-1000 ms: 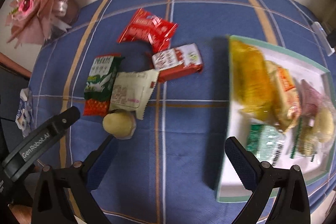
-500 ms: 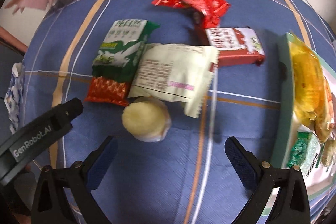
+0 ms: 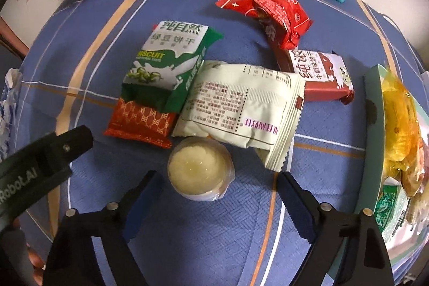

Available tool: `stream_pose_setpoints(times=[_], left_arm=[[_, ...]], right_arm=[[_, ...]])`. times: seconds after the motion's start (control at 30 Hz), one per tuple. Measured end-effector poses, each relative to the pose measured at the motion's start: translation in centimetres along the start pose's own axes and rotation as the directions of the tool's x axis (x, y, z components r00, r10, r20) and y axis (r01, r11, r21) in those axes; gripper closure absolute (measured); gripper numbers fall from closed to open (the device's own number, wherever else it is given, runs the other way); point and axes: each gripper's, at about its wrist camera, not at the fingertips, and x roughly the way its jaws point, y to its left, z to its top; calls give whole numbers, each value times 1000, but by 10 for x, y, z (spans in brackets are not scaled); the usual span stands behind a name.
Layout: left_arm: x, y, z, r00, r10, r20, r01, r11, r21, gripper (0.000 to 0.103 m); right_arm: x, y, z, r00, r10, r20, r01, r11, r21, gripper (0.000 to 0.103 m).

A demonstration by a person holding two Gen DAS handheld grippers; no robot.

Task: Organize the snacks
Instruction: 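Grasp the yellow jelly cup with the right tool while the left tool grasps the green biscuit pack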

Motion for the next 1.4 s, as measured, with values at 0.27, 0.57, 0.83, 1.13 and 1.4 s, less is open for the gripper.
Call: stream_pose_setpoints(times=[0.27,0.57,0.83,1.13,1.4], left_arm=[[-17,-7,0,1000,3,24,-3,1000,24,1],[-27,-22,1,1000,-8,29,7,999,47,1],[-32,-44,-1,999,-28,39,25,997,66,1],[-36,-71,3,991,-103,87,93,989,113,1],[-26,-104,8,980,-151,131,122,971,205,17]], right_arm=[[-10,-9,19,1000,-5,26,5,1000,9,34],[-14,-21,27,999,33,14,-34,999,35,53],[-14,-40,26,1000,16,-10,-16,999,42,54],[-9,-104,21,999,-21,-30,24,992,123,54],[-3,-135,30,999,9,-33,-4,988,153,54]])
